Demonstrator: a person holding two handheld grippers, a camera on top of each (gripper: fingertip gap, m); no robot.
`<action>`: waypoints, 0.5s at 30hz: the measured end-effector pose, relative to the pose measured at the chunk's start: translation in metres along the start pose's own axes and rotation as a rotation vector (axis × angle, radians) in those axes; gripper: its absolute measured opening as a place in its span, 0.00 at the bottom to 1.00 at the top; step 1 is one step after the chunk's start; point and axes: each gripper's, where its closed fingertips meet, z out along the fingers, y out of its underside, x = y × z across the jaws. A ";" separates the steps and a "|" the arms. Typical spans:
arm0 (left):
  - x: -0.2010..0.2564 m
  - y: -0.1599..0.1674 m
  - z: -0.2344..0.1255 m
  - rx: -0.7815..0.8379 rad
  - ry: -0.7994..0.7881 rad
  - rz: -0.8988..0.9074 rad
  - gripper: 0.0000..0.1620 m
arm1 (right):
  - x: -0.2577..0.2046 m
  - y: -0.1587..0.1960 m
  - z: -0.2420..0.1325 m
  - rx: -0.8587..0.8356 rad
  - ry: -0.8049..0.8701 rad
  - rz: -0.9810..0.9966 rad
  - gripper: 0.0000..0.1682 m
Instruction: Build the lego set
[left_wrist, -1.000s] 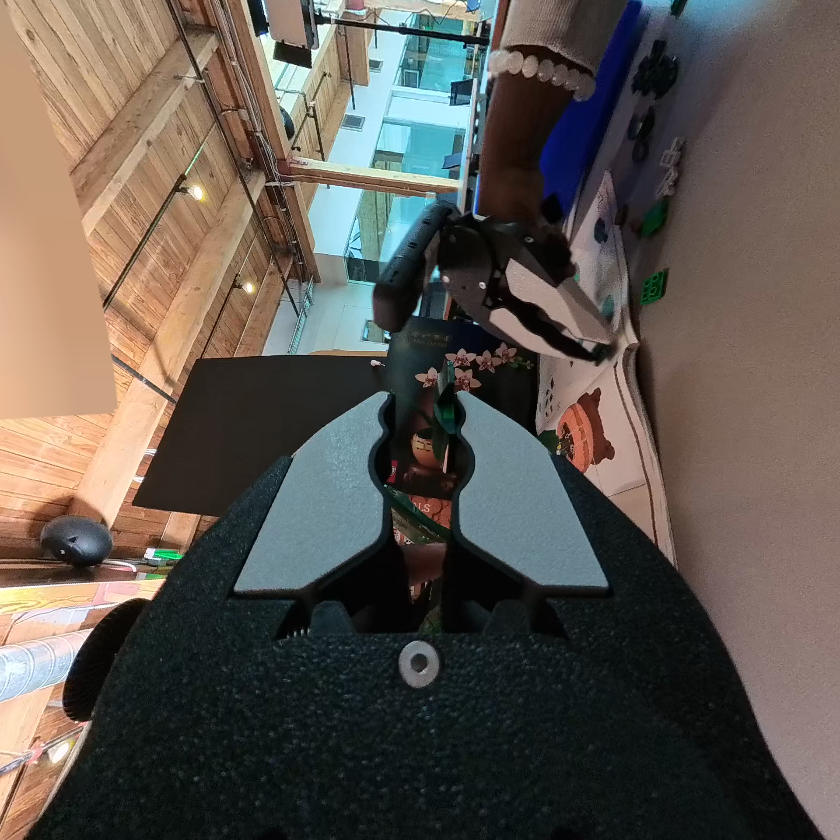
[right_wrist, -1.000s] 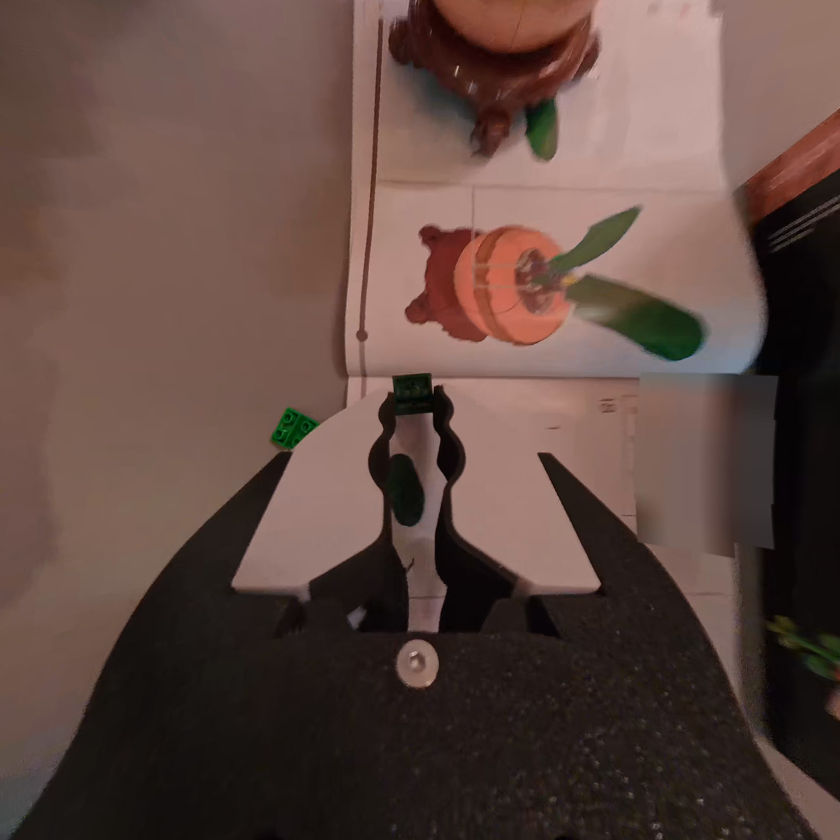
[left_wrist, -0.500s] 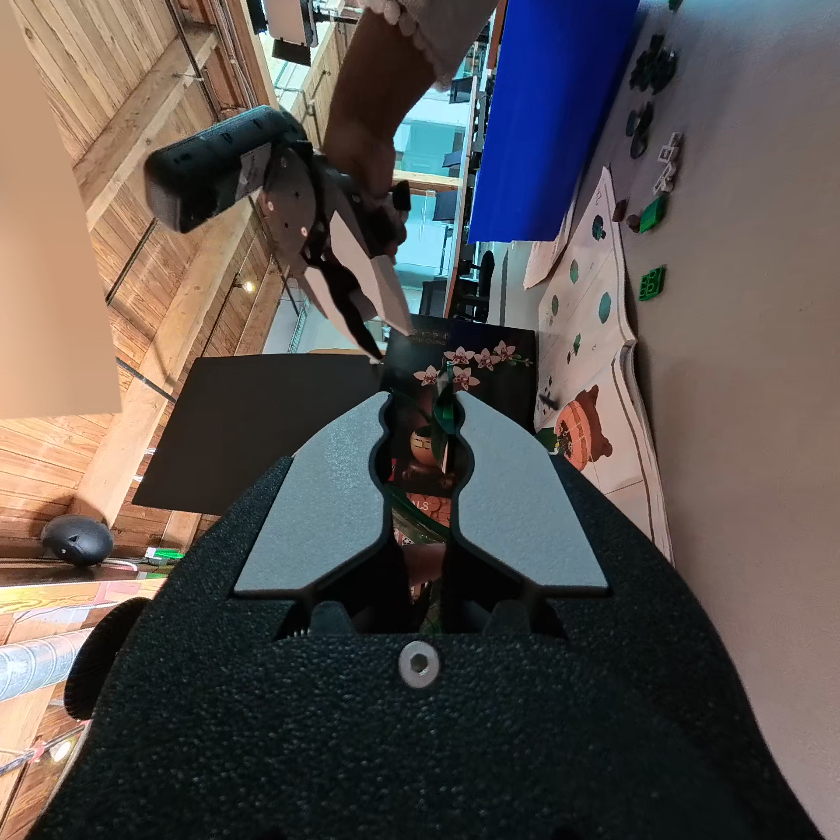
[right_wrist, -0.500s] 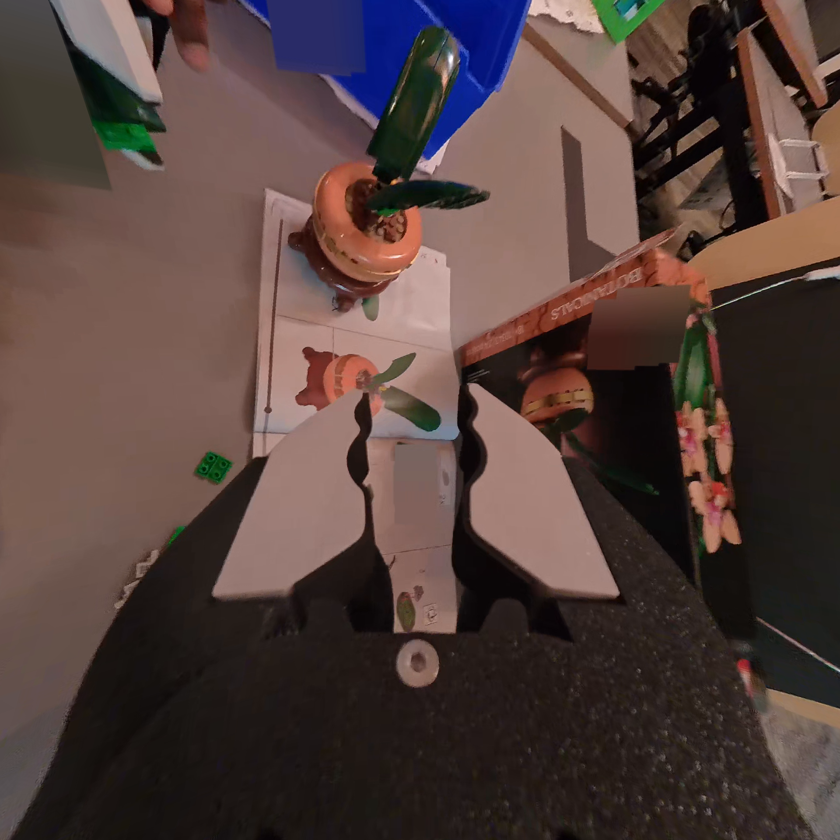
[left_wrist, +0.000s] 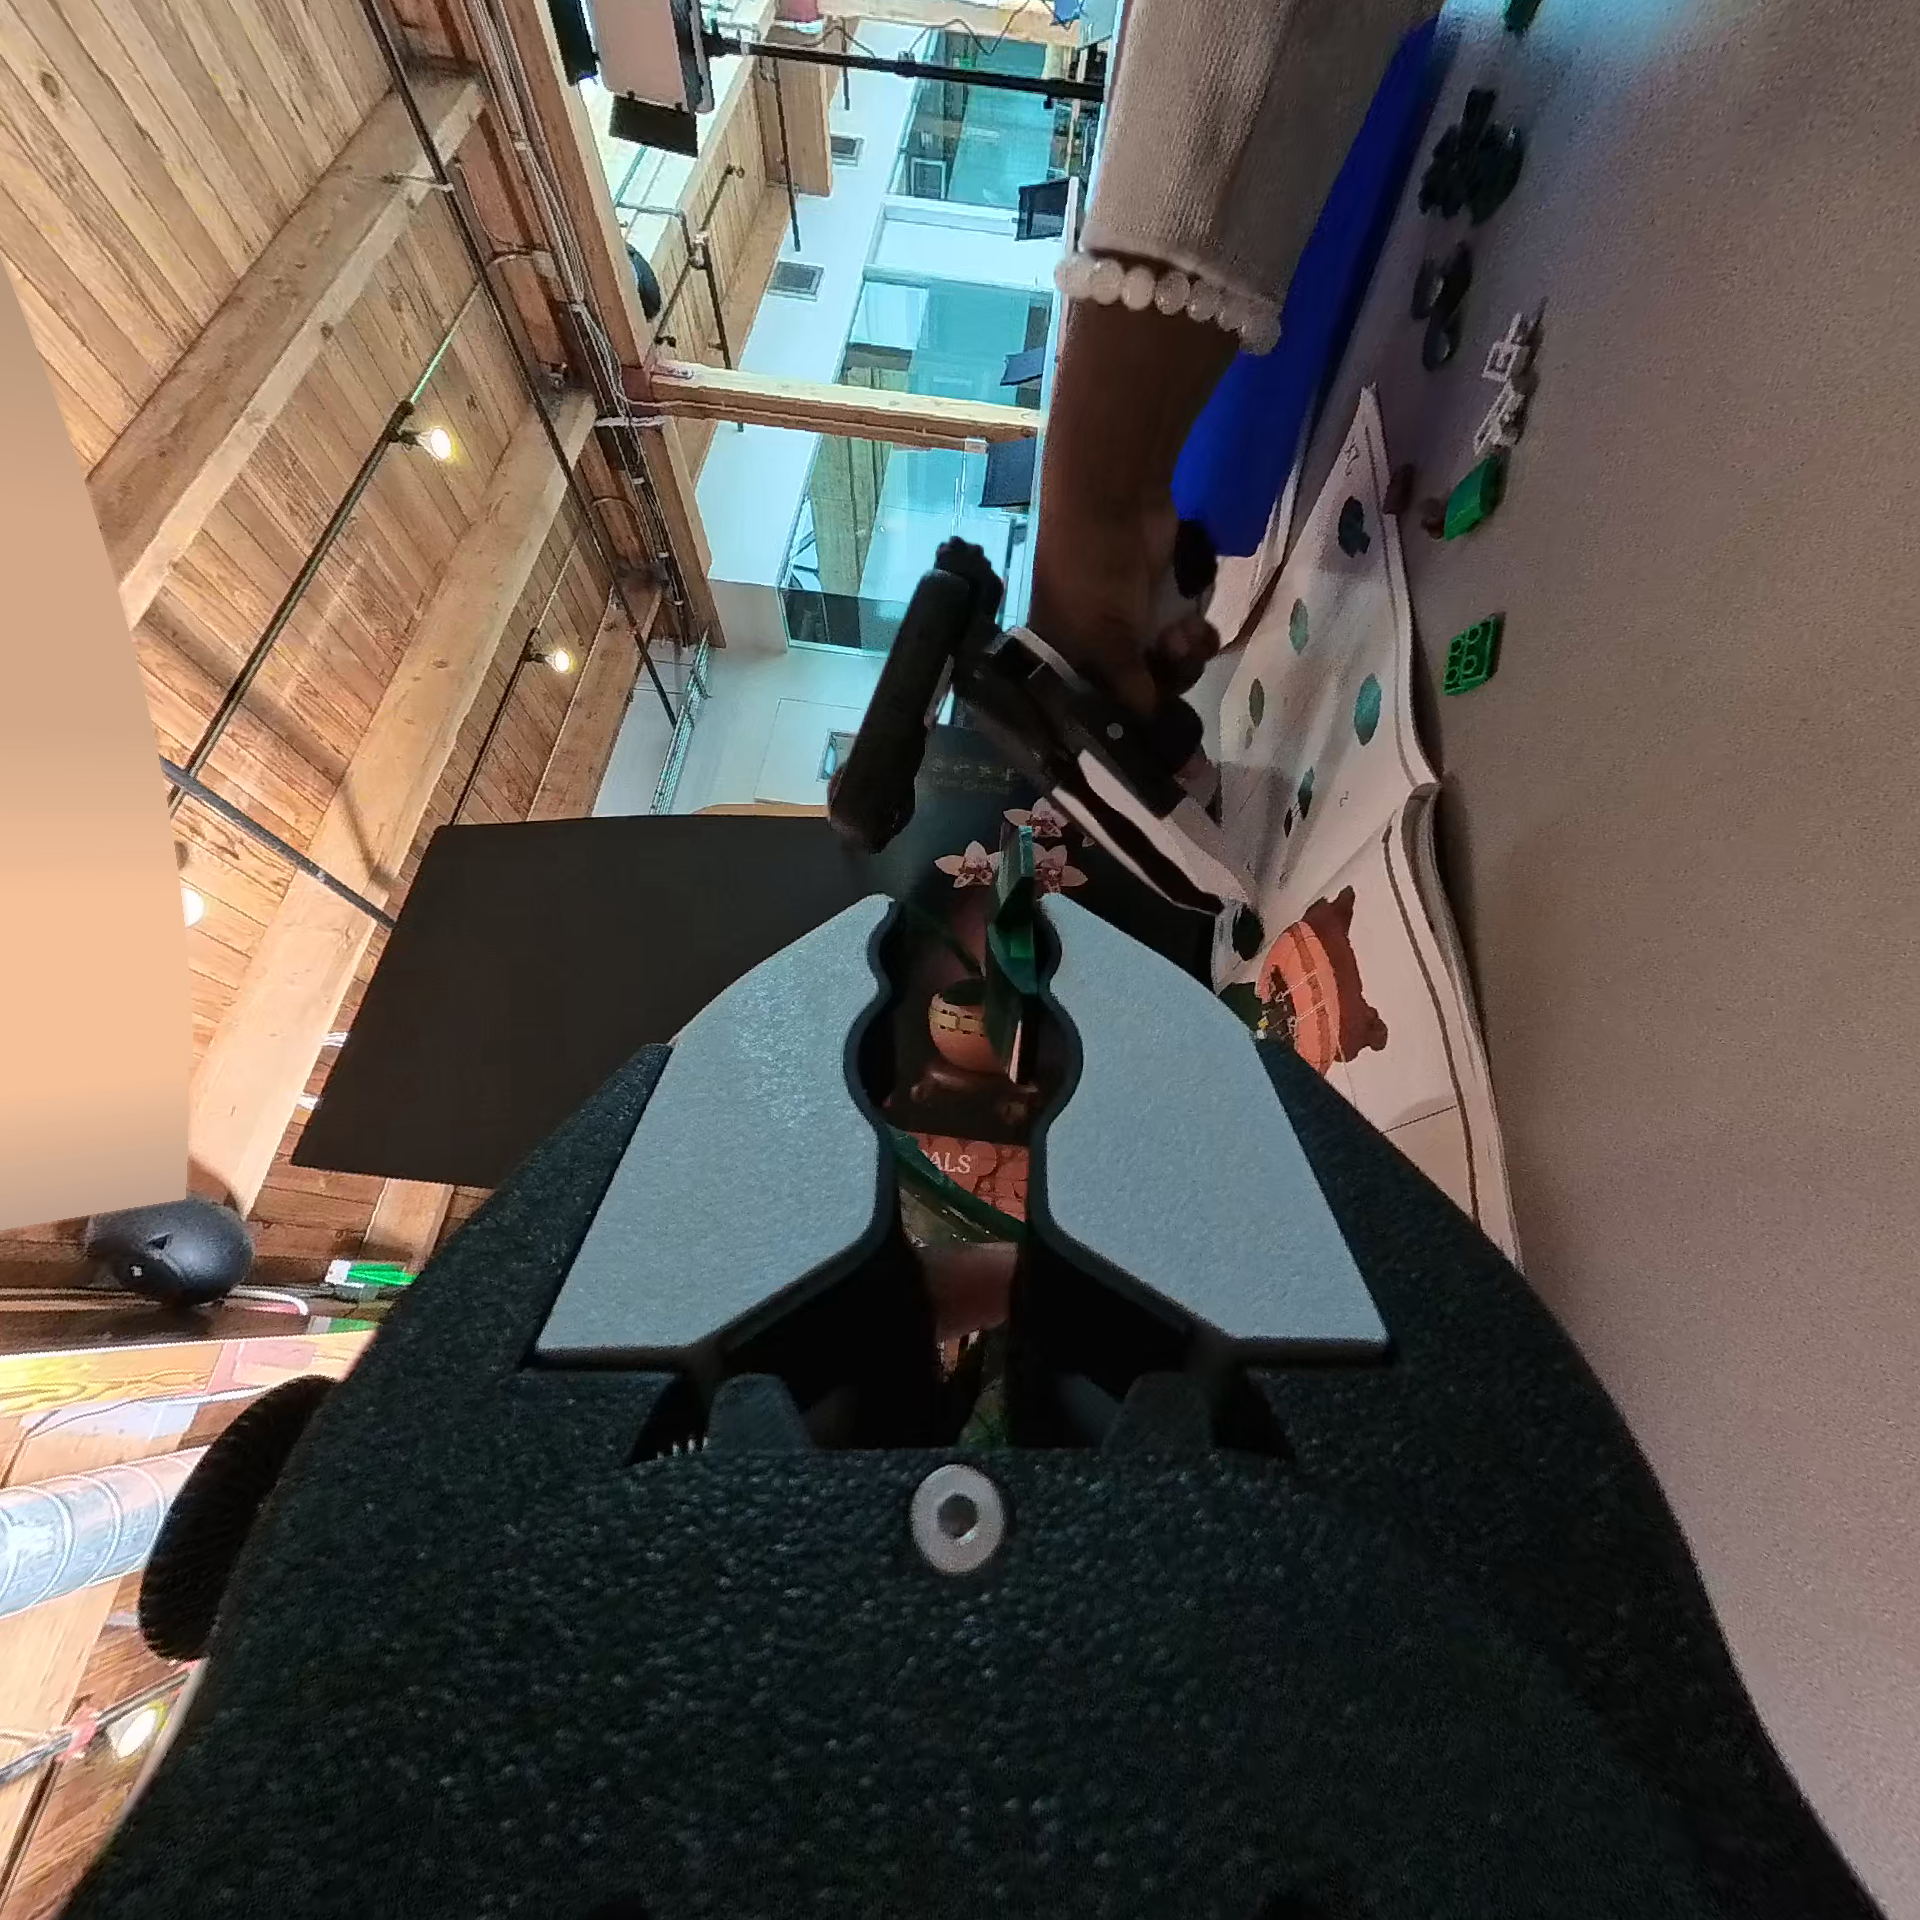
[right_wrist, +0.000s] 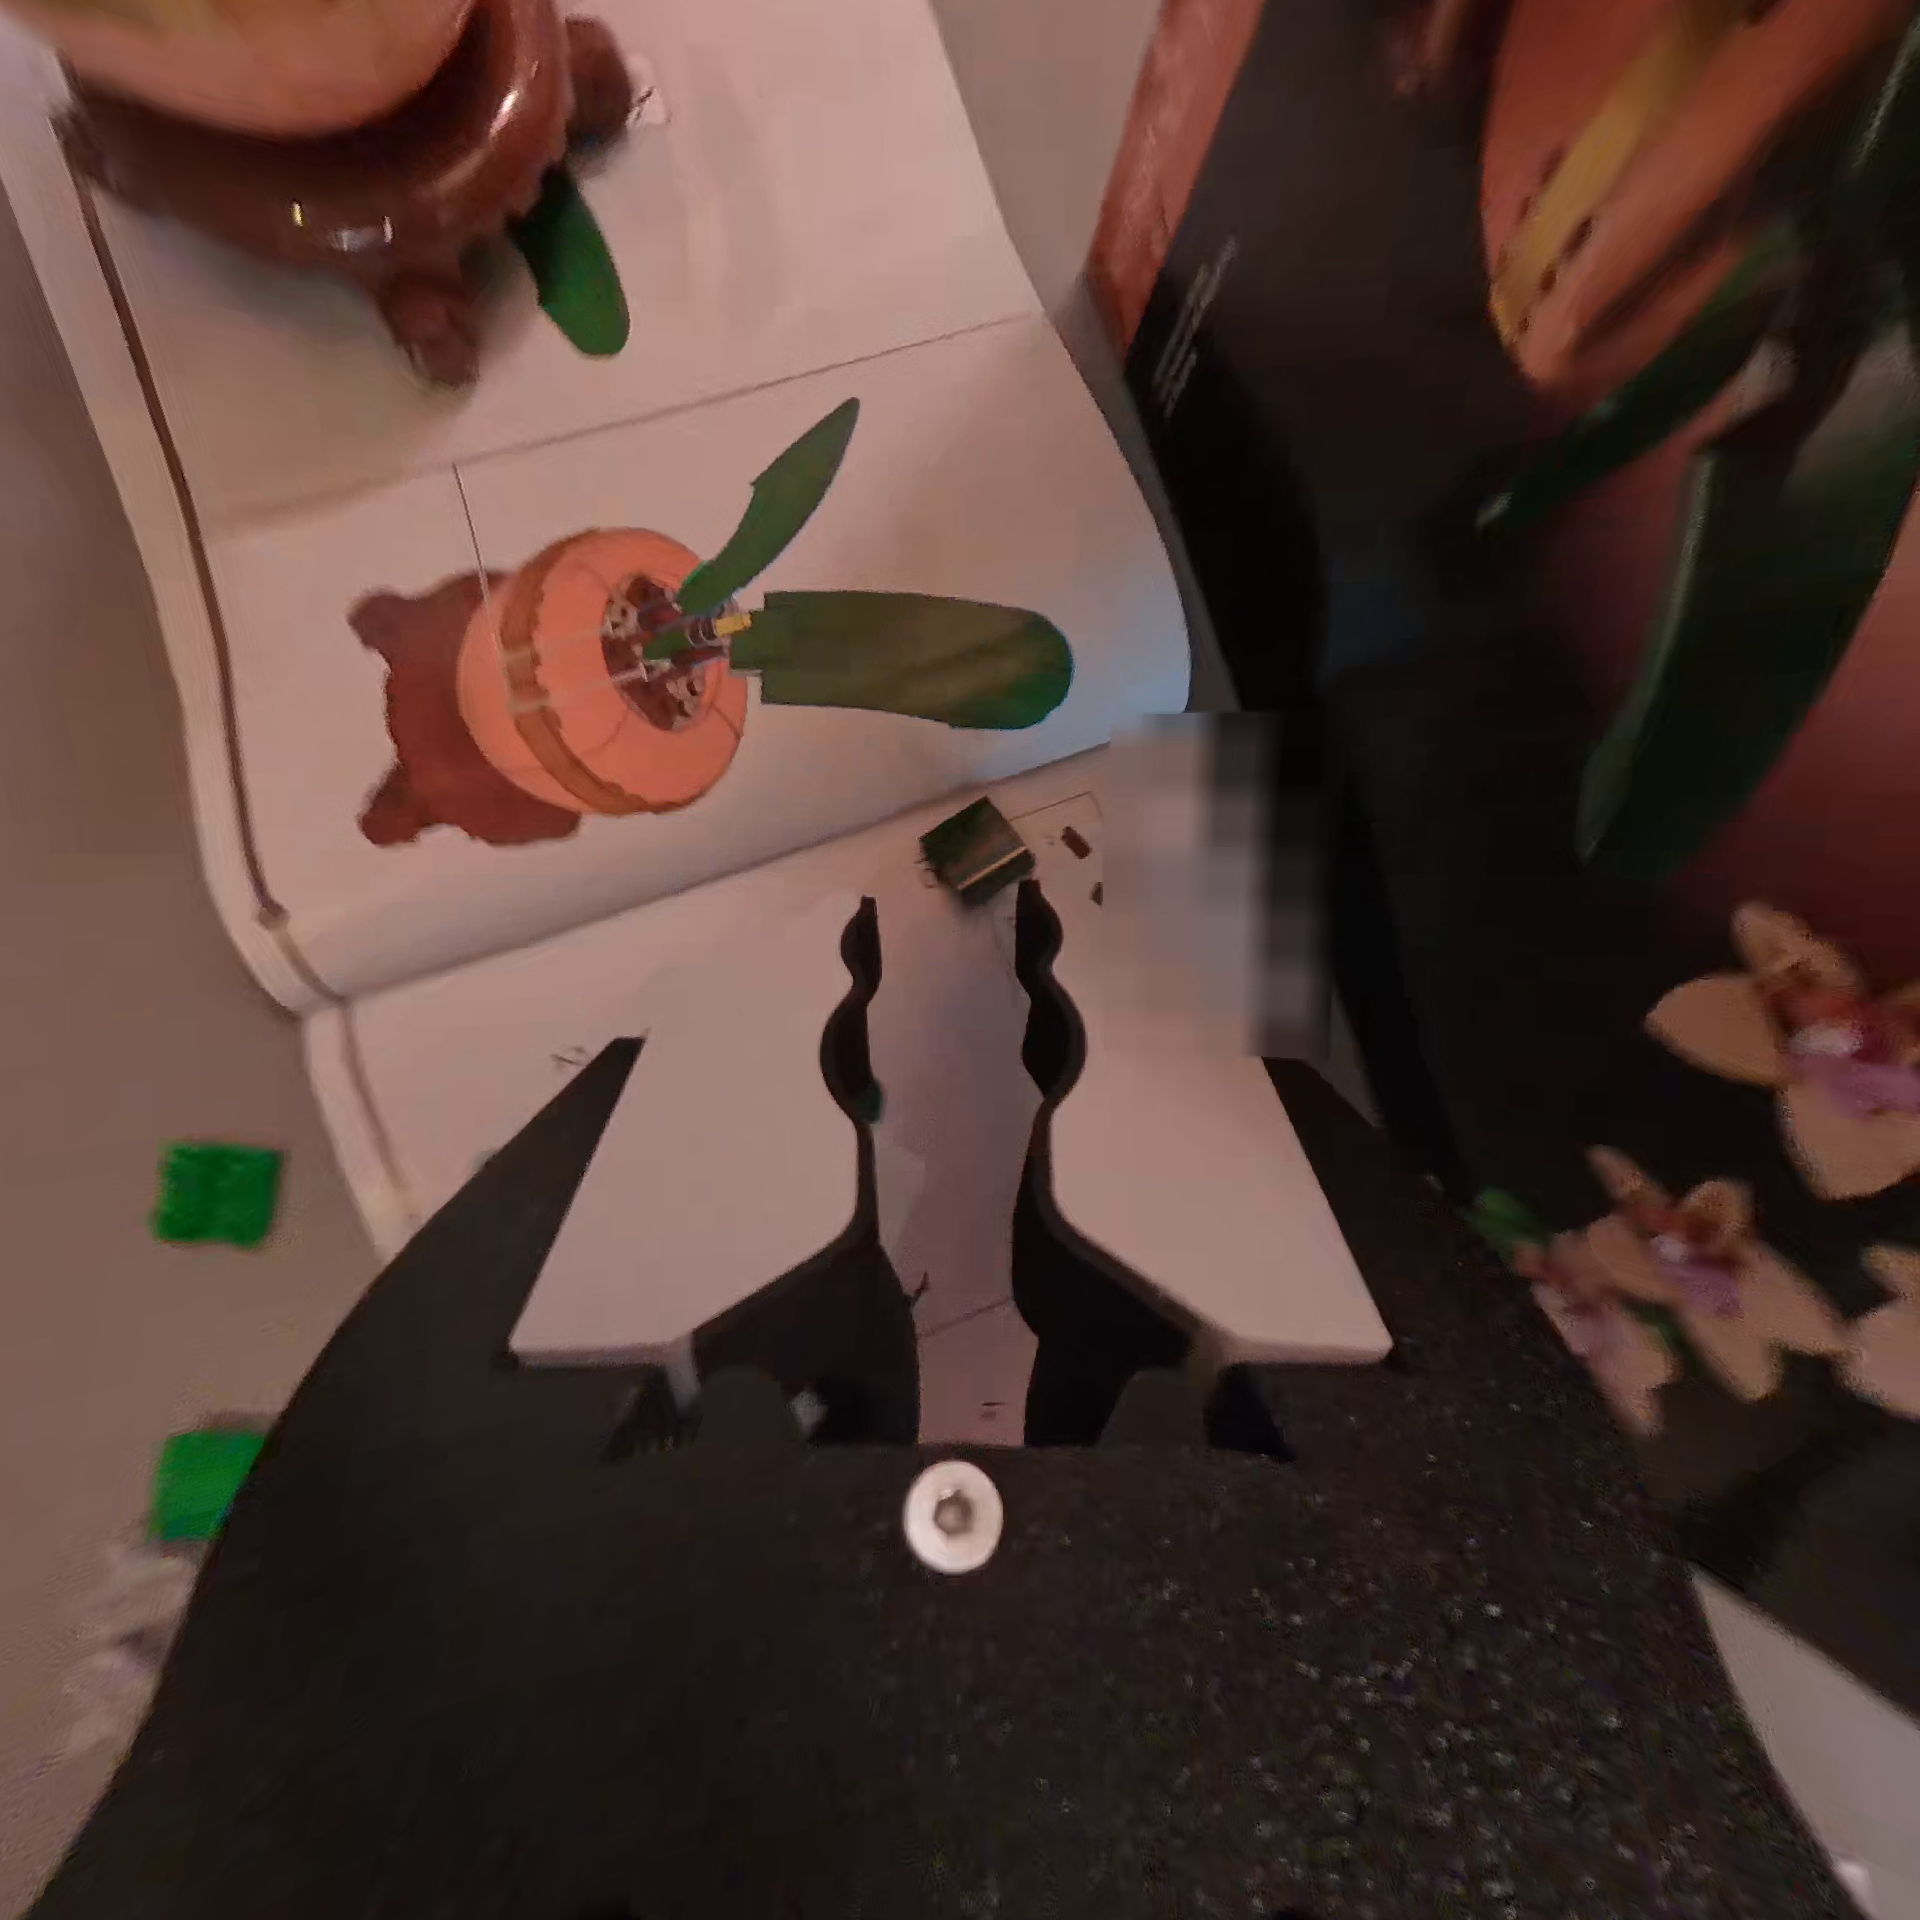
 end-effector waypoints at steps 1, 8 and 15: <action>0.000 -0.001 0.001 0.002 0.000 -0.003 0.12 | 0.004 -0.002 -0.001 0.010 0.007 -0.068 0.14; 0.003 -0.001 0.000 0.005 0.005 -0.002 0.12 | 0.010 -0.009 0.004 -0.008 -0.129 -0.186 0.13; 0.003 -0.002 -0.001 0.007 0.004 -0.004 0.12 | 0.011 0.000 0.018 -0.016 -0.210 -0.190 0.15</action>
